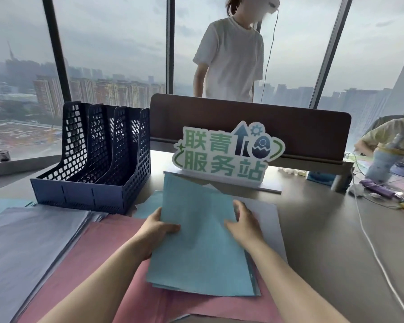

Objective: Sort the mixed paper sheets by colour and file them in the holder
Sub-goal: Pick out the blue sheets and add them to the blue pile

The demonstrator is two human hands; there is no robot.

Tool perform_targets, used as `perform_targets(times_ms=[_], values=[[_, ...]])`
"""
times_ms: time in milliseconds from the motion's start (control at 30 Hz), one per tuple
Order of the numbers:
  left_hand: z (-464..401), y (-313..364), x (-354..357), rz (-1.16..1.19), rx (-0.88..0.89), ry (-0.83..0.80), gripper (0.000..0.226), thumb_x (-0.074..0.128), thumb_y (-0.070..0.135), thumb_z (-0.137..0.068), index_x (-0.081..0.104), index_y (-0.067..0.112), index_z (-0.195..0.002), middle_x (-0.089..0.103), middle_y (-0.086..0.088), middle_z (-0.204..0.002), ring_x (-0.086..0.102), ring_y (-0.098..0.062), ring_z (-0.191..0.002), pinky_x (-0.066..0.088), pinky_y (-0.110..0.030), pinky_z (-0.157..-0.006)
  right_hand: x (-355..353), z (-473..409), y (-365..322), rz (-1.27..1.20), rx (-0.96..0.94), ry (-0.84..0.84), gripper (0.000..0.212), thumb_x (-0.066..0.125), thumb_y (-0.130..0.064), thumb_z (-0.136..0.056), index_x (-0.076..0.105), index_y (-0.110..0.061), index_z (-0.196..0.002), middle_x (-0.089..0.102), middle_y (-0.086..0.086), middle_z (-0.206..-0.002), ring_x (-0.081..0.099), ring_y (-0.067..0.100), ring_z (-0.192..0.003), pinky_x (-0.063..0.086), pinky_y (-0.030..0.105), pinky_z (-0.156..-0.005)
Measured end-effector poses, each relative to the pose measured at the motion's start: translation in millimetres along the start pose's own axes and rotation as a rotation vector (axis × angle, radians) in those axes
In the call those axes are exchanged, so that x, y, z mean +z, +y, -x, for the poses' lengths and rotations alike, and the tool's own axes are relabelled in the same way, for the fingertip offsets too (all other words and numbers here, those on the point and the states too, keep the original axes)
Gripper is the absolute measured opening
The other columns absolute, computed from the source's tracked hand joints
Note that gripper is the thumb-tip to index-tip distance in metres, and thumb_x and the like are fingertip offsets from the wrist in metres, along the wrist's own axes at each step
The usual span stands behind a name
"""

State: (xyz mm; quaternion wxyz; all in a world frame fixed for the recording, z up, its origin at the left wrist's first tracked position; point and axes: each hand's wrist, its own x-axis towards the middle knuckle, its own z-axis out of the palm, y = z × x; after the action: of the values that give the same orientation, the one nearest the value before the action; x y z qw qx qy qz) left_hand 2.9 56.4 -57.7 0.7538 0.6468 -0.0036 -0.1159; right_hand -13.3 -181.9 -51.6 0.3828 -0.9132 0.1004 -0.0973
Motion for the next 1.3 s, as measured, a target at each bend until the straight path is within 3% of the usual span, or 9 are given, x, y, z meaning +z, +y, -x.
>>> perform_targets(times_ms=[167,300,433,533,667,867,1067,1200,1300], values=[[1.5,9.1,12.0,0.136,0.091,-0.07,0.047,0.073,-0.01,-0.07,0.061,0.01,-0.11,0.073,-0.018,-0.095,0.071,-0.032,-0.072,0.059,-0.043,-0.061,-20.8,-3.8,26.7,-0.538,0.202,-0.048,0.082,0.081,-0.045,-0.071,0.05,-0.012,-0.139,0.058,0.006,-0.138,0.062,0.025,-0.117,0.049,0.039,-0.099],[-6.1,16.2,31.4,0.102,0.105,-0.102,0.05,0.079,0.002,-0.069,0.061,0.004,-0.116,0.072,-0.02,-0.103,0.071,-0.031,-0.078,0.059,-0.042,-0.069,-39.7,-1.8,29.0,-0.902,0.256,-0.225,0.023,0.067,-0.008,-0.086,0.07,-0.004,-0.108,0.075,0.017,-0.1,0.073,0.031,-0.082,0.058,0.045,-0.08],[-27.3,22.2,30.7,-0.404,0.189,0.096,0.025,0.057,0.015,-0.097,0.06,0.01,-0.122,0.07,-0.011,-0.104,0.069,-0.019,-0.074,0.055,-0.028,-0.059,-45.8,-10.8,50.9,-0.634,0.194,-0.012,0.016,0.071,-0.014,-0.08,0.075,-0.011,-0.094,0.077,0.009,-0.093,0.072,0.032,-0.088,0.055,0.056,-0.088],[-49.9,25.9,-2.3,-0.848,0.204,0.379,0.039,0.058,0.016,-0.089,0.061,0.012,-0.128,0.069,-0.011,-0.117,0.066,-0.028,-0.099,0.052,-0.034,-0.083,-48.3,-14.8,74.8,-0.539,0.212,0.016,0.019,0.072,-0.025,-0.074,0.076,-0.014,-0.09,0.077,0.005,-0.089,0.073,0.03,-0.086,0.055,0.057,-0.086],[-67.4,25.7,-31.8,-1.108,0.026,0.37,0.053,0.061,0.018,-0.084,0.054,0.01,-0.136,0.06,-0.011,-0.133,0.059,-0.029,-0.116,0.047,-0.035,-0.098,-48.2,-9.3,82.4,-0.535,0.213,0.032,0.008,0.068,-0.011,-0.089,0.075,-0.012,-0.087,0.077,0.007,-0.087,0.073,0.029,-0.084,0.057,0.054,-0.084],[-101.4,25.6,-39.2,-1.223,-0.066,0.291,0.076,0.072,0.042,-0.083,0.042,0.009,-0.144,0.051,-0.012,-0.143,0.049,-0.03,-0.129,0.041,-0.034,-0.102,-45.7,-13.9,84.4,-0.473,0.19,0.035,0.014,0.065,-0.012,-0.09,0.075,-0.017,-0.082,0.077,0.004,-0.086,0.073,0.029,-0.087,0.057,0.046,-0.08],[-133.2,28.5,-38.4,-1.391,-0.15,0.259,0.106,0.08,0.068,-0.054,0.047,0.013,-0.139,0.05,-0.019,-0.138,0.048,-0.034,-0.124,0.043,-0.034,-0.099,-46.3,-12.5,81.4,-0.41,0.191,0.031,0.015,0.064,-0.015,-0.089,0.074,-0.02,-0.079,0.077,0.003,-0.087,0.073,0.026,-0.087,0.057,0.046,-0.08],[-136.2,35.7,-33.4,-1.297,-0.133,0.204,0.07,0.086,0.057,-0.053,0.067,0.008,-0.099,0.066,-0.009,-0.09,0.059,-0.023,-0.08,0.043,-0.029,-0.063,-47.0,-10.5,80.1,-0.4,0.198,0.039,0.017,0.064,-0.015,-0.09,0.073,-0.02,-0.076,0.077,0.005,-0.089,0.073,0.027,-0.088,0.057,0.048,-0.08],[-138.9,33.2,-33.9,-1.198,-0.108,0.183,0.042,0.088,0.036,-0.065,0.069,0.008,-0.088,0.069,-0.01,-0.085,0.063,-0.025,-0.078,0.048,-0.031,-0.067,-47.5,-8.6,79.2,-0.401,0.195,0.05,0.017,0.065,-0.015,-0.091,0.072,-0.02,-0.077,0.076,0.001,-0.087,0.073,0.025,-0.088,0.057,0.045,-0.08]])
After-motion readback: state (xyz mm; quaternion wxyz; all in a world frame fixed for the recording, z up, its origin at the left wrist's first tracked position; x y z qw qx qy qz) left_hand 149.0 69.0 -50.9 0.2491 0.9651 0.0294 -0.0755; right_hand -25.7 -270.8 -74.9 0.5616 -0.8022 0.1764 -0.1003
